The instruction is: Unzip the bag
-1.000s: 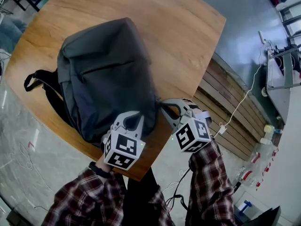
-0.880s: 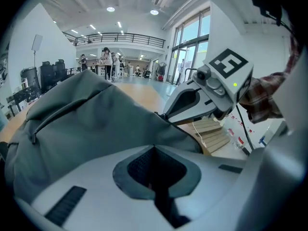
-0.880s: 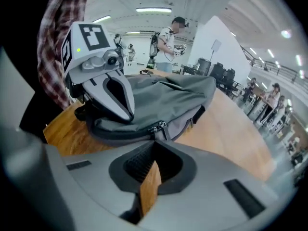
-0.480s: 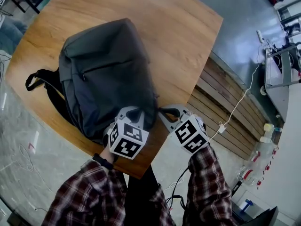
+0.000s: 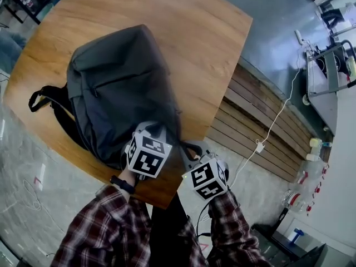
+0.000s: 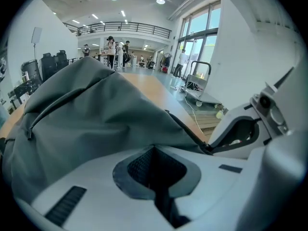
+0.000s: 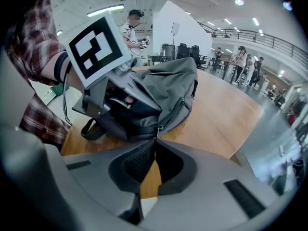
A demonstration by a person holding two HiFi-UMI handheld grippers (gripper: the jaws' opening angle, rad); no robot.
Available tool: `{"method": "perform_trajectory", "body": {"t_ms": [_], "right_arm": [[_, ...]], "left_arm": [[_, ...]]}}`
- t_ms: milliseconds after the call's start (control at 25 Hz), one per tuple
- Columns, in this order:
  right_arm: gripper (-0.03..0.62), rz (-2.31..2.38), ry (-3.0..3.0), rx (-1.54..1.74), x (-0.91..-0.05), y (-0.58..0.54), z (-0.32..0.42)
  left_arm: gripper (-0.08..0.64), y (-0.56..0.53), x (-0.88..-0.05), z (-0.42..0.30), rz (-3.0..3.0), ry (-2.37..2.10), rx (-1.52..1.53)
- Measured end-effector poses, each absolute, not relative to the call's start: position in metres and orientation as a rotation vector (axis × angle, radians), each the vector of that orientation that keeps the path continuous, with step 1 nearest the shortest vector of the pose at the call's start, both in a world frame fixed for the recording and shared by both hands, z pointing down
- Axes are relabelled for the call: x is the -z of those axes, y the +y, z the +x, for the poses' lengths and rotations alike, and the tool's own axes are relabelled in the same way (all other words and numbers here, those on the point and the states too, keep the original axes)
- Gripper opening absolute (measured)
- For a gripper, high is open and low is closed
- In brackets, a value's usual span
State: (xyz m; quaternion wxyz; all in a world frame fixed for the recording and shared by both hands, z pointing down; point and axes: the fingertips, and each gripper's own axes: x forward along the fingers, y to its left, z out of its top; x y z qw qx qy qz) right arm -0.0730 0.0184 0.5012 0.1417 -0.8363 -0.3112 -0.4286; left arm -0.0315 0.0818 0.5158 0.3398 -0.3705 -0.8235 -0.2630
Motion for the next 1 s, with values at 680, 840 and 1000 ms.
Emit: {"method": "perform_trajectory", "body": {"t_ms": [680,840,1000], "right_arm": [[0.011,-2.250,-1.053,1.001,-0.502,-0.009,-0.074],[0.010,-2.216,-1.100,0.959,-0.503,-0.009,-0.073],[0.011,-2.126,-1.185,0.879,-0.510,0.003,-0.085]], "left_arm": [[0.009,0.062,-0.466,-0.070,-0.278,-2.357,0.222],[0.009,0.052,-0.488,-0.079,0.164,-2.212,-0.320],[0.009,0.063,-0.507,-0.090,0.305,-2.260,-0.367]]}}
